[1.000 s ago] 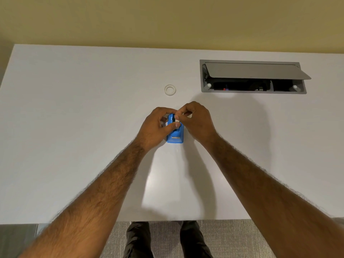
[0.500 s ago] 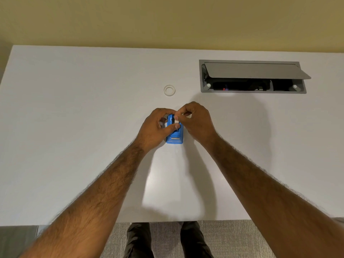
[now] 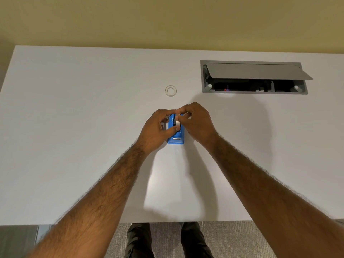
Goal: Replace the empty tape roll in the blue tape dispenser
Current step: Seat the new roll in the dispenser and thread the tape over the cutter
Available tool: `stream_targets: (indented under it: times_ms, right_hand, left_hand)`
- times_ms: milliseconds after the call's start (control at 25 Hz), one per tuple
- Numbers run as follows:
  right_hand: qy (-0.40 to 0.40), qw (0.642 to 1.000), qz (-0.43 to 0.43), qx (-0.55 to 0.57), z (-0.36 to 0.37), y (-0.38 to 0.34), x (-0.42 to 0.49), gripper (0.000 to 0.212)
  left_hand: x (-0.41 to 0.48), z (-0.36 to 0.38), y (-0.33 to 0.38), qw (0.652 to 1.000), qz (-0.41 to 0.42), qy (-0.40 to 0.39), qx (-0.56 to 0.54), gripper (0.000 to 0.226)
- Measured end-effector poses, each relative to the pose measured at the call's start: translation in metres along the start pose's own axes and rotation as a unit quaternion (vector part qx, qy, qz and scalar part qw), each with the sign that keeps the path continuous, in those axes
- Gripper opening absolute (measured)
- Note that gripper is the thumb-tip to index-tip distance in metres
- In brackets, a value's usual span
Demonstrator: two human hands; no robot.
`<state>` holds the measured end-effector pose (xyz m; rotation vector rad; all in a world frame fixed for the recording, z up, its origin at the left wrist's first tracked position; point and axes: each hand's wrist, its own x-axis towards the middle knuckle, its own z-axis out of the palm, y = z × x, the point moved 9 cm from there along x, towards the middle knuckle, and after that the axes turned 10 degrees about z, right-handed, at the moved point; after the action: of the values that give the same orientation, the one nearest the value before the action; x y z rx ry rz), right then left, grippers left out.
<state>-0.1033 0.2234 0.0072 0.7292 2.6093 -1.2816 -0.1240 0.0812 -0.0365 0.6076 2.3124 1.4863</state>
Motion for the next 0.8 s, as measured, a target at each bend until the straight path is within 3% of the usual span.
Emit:
stream_targets:
  times_ms: [160, 400, 800]
  right_hand:
    - [-0.005, 0.997, -0.018, -0.072, 0.006, 0.009, -0.011, 0.026]
    - [0.025, 0.968, -0.142, -0.203, 0.003, 0.005, -0.046, 0.036]
    - [0.024, 0.971, -0.103, -0.216, 0.002, -0.007, -0.021, 0.029]
  left_hand:
    - [0.001, 0.002, 0.003, 1.0, 0.022, -0.018, 0.002, 0.043]
    - [0.003, 0.004, -0.001, 1.0, 0.012, -0.027, 0.007, 0.047]
    - [0.004, 0.007, -0.004, 0.999, -0.004, -0.033, 0.025, 0.056]
